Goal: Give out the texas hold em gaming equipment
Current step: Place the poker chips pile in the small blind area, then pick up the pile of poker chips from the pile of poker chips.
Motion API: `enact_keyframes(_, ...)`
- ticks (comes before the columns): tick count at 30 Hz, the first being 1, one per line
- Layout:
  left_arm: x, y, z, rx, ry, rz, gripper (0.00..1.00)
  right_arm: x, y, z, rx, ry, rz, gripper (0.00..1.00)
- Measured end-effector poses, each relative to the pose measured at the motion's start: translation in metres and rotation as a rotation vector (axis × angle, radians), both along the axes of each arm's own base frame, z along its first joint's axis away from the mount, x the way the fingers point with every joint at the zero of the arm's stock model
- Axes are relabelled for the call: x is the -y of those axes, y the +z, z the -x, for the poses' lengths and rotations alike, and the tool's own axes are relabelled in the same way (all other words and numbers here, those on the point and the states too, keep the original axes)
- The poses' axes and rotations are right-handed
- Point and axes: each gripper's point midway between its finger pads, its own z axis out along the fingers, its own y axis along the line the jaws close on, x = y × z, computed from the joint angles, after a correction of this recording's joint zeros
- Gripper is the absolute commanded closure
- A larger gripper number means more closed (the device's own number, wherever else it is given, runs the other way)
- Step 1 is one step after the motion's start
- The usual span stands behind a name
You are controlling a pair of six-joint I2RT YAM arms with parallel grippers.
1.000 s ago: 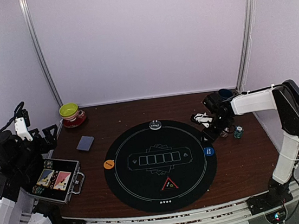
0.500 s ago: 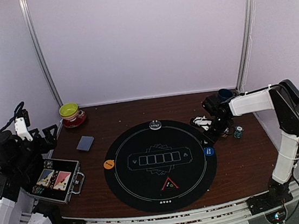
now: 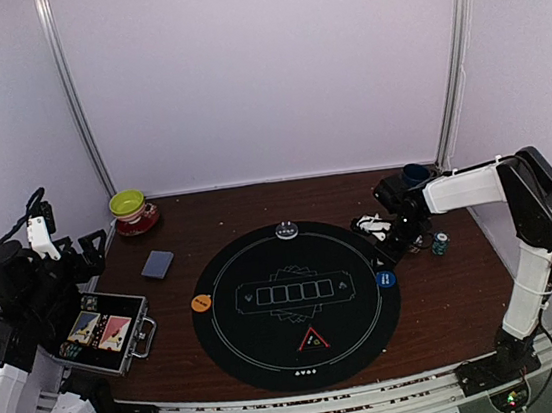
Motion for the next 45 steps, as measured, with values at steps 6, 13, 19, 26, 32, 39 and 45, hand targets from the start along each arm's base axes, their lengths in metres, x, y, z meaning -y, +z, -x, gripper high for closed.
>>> enact_keyframes(6,0.0,0.0,0.0,0.0,0.0,0.0,0.02,0.001,-0.001,0.003,-0.011,0.002,0.005,0.35)
enact_keyframes(13,0.0,0.0,0.0,0.0,0.0,0.0,0.02,0.001,0.005,0.002,0.001,0.003,0.0,0.3)
enact_keyframes(19,0.0,0.0,0.0,0.002,0.0,0.0,0.02,0.005,0.045,-0.009,0.099,-0.022,-0.049,0.28)
enact_keyframes(26,0.0,0.001,0.001,0.004,0.001,0.001,0.02,0.053,0.094,-0.036,0.237,-0.185,-0.092,0.24)
enact_keyframes(32,0.0,0.002,0.001,0.008,0.001,0.001,0.02,0.108,0.1,-0.048,0.257,-0.345,-0.062,0.23)
enact_keyframes(39,0.0,0.002,0.001,0.008,0.0,0.001,0.02,0.15,0.091,-0.039,0.197,-0.439,-0.02,0.23)
enact_keyframes(45,-0.001,0.004,0.003,0.016,0.001,0.002,0.02,0.155,0.083,-0.032,0.154,-0.438,-0.001,0.23)
